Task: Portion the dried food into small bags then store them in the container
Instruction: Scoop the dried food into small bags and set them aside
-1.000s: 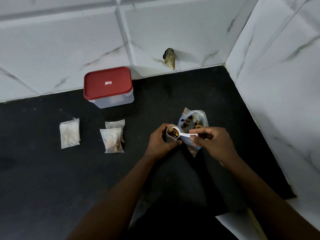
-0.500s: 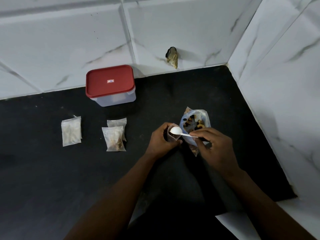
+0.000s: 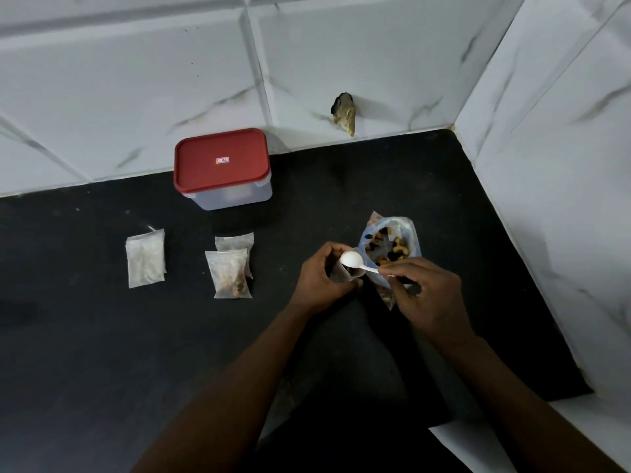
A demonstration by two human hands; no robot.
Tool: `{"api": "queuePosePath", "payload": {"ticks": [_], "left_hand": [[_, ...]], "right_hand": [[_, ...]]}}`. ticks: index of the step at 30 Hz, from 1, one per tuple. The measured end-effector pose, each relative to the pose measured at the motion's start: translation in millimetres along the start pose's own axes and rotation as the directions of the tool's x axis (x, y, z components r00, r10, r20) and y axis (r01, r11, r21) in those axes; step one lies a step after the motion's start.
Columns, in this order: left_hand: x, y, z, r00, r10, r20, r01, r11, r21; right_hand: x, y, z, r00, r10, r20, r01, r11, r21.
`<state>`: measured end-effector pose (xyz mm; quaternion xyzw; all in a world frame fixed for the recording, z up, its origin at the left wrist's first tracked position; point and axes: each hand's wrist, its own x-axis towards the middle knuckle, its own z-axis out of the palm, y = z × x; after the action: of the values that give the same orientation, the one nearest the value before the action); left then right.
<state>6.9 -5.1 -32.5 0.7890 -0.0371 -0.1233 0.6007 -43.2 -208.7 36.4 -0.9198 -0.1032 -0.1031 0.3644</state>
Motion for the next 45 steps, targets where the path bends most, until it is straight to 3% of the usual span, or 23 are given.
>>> {"api": "queuePosePath", "payload": {"ticks": [6, 10, 13, 15, 18, 21, 25, 27, 30, 38, 45], "left_hand": [[0.2, 1.0, -1.0, 0.999, -0.027, 0.018, 0.027, 1.000, 0.008], [0.8, 3.6, 2.4, 1.000, -0.015, -0.011, 0.015, 1.000, 0.002], [1.1, 6.1, 3.5, 0.999, 0.031, -0.033, -0.031, 0.999, 0.008], [2.0, 6.6, 3.4, 0.999, 0.037, -0.036, -0.037, 0.999, 0.016], [3.3, 6.5, 3.9, 1.000, 0.013, -0.021, -0.013, 0.999, 0.031], [4.6, 5.2, 4.9, 1.000, 0.019, -0.010, -0.019, 0.999, 0.047], [6.3, 4.0, 5.7, 1.000, 0.028, 0.003, -0.028, 0.998, 0.062], [6.4, 3.1, 5.9, 0.999, 0.041, -0.004, -0.040, 0.997, 0.063], [6.7, 0.6, 6.6, 0.999, 0.052, -0.013, -0.051, 0.996, 0.068], [8.4, 2.0, 4.7, 1.000, 0.018, 0.013, -0.019, 0.998, 0.065], [7.0, 4.1, 5.1, 1.000, 0.021, 0.000, -0.021, 0.997, 0.074]], "right_hand": [[0.8, 2.3, -0.6, 0.941, 0.332, -0.070, -0.308, 0.923, 0.232], [4.9, 11.4, -1.7, 0.826, 0.563, 0.036, -0.488, 0.682, 0.544], [9.0, 15.9, -5.3, 0.759, 0.649, 0.060, -0.484, 0.499, 0.719], [12.6, 19.6, -9.0, 0.726, 0.687, 0.030, -0.454, 0.446, 0.771], [18.1, 33.2, -10.9, 0.724, 0.686, -0.069, -0.490, 0.583, 0.648], [22.1, 41.2, -13.6, 0.801, 0.581, -0.147, -0.487, 0.774, 0.404], [26.6, 35.0, -18.5, 0.959, 0.226, -0.170, -0.204, 0.969, 0.138], [30.1, 32.8, -15.7, 0.989, 0.063, -0.133, -0.057, 0.997, 0.047], [32.8, 34.3, -9.1, 0.998, -0.031, -0.062, 0.031, 0.999, -0.010], [18.4, 40.0, -19.0, 1.000, -0.004, 0.001, 0.004, 0.998, -0.059], [13.9, 49.2, -23.5, 0.958, 0.253, -0.131, -0.246, 0.967, 0.069]]}}
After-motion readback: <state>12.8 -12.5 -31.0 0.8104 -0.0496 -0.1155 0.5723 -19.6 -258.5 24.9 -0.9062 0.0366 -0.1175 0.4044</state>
